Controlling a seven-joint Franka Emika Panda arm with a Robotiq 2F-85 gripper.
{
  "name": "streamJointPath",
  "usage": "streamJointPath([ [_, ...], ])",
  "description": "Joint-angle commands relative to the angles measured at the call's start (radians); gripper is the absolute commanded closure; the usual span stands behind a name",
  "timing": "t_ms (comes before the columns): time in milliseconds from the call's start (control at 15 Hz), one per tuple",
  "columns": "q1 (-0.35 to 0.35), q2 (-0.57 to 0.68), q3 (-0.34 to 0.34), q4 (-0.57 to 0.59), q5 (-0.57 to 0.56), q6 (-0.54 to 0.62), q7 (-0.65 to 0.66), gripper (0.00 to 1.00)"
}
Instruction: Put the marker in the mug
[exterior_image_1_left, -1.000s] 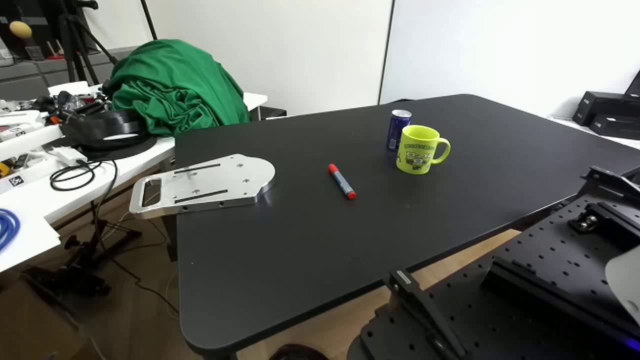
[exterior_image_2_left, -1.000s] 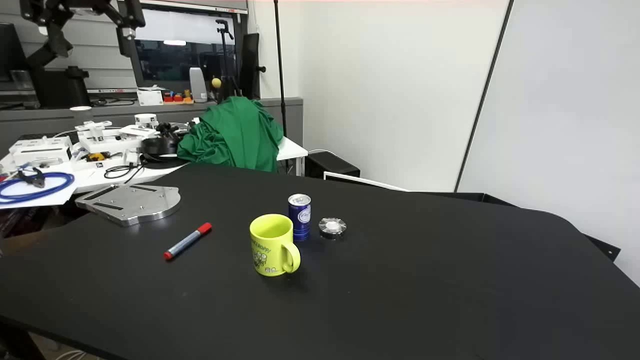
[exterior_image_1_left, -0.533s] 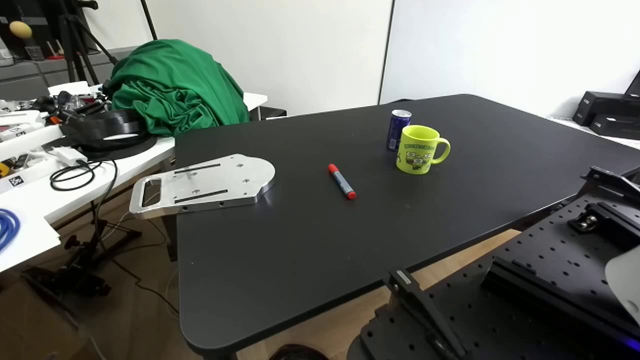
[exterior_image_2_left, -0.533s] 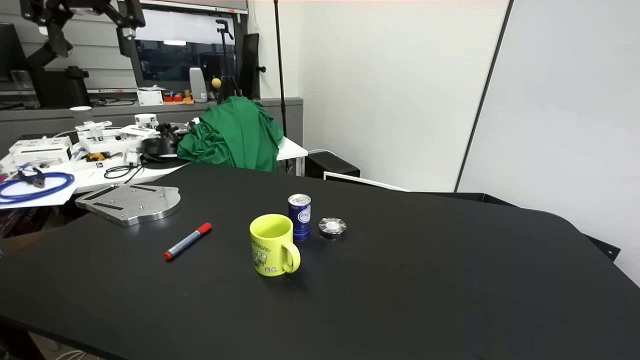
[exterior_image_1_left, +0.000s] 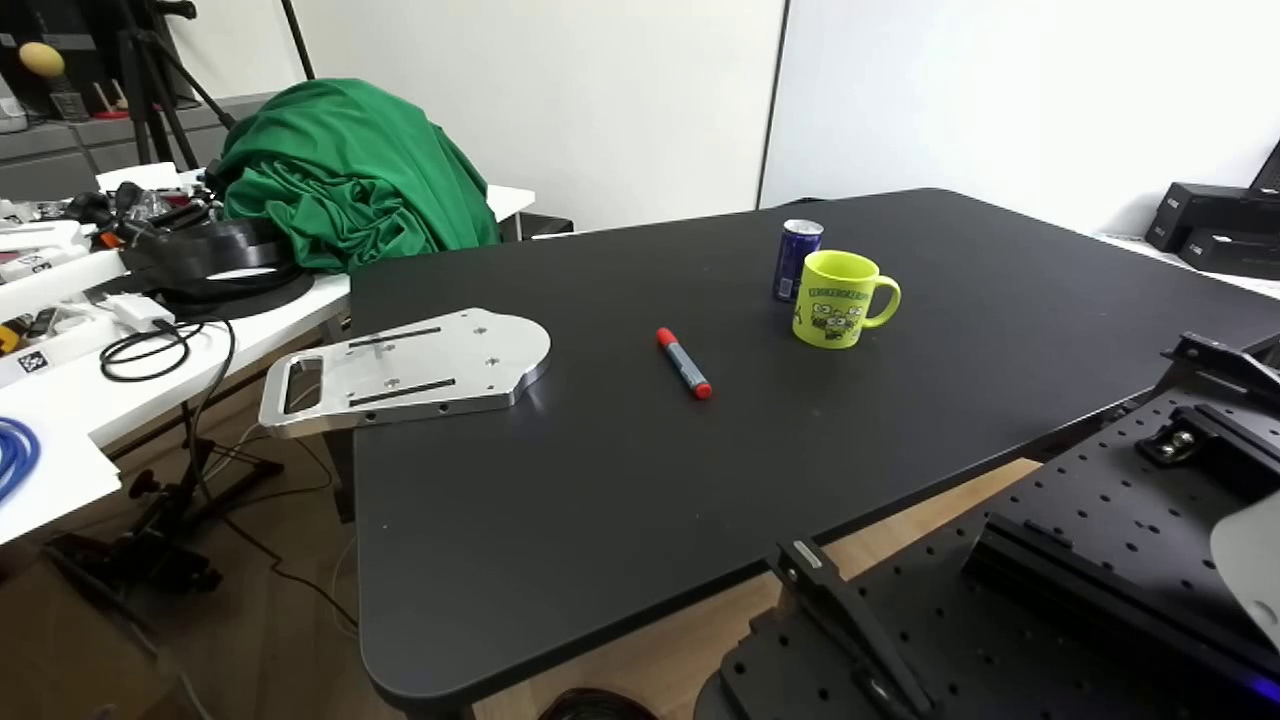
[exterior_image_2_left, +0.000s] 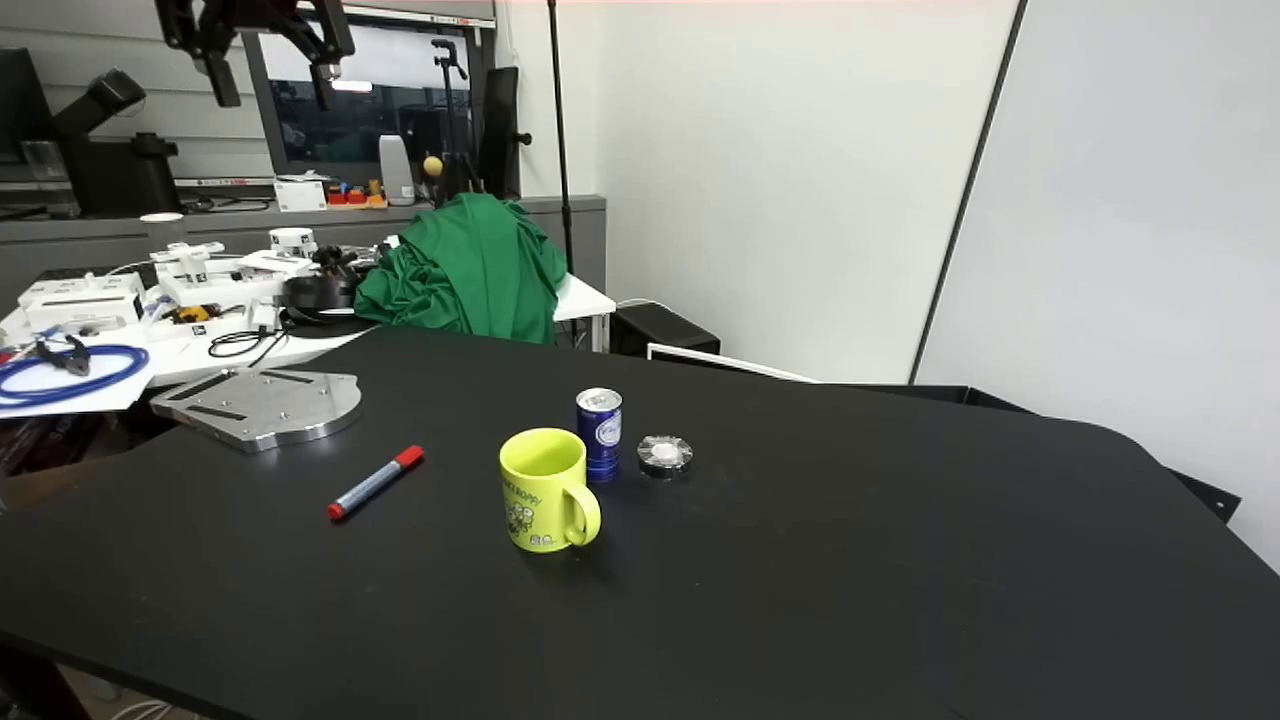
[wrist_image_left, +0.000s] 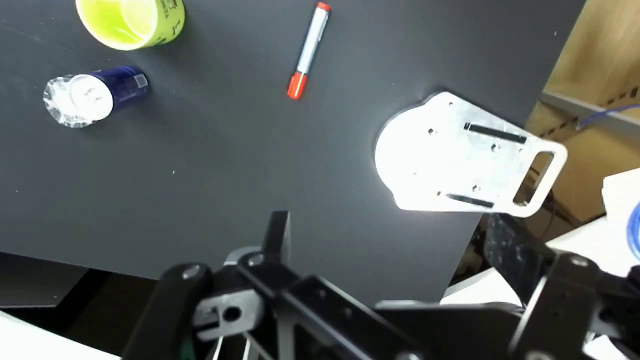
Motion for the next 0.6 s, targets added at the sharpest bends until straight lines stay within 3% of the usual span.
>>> streamJointPath([
  [0, -0.02, 0.083, -0.029, 0.007, 0.039, 0.103, 0.114, 0.0],
  [267, -0.037, 0.217, -0.065, 0.002, 0.05, 0.284, 0.142, 0.0],
  [533, -0.021, 0.362, -0.107, 0.037, 0.002, 0.351, 0.216, 0.0],
])
